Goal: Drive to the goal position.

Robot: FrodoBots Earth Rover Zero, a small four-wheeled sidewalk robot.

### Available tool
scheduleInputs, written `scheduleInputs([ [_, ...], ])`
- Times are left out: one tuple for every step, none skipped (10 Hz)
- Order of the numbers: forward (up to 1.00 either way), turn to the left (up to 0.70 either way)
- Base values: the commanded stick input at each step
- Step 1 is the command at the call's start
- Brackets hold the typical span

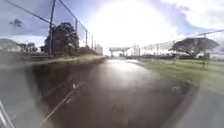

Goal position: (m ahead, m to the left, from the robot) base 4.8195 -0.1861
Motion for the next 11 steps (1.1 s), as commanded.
scheduleInputs([
  [0.70, -0.35],
  [0.70, -0.12],
  [0.70, 0.00],
  [0.70, 0.00],
  [0.70, 0.00],
  [0.70, 0.00],
  [0.70, 0.00],
  [0.70, 0.00],
  [0.70, 0.00],
  [0.70, 0.00],
  [0.70, 0.00],
])
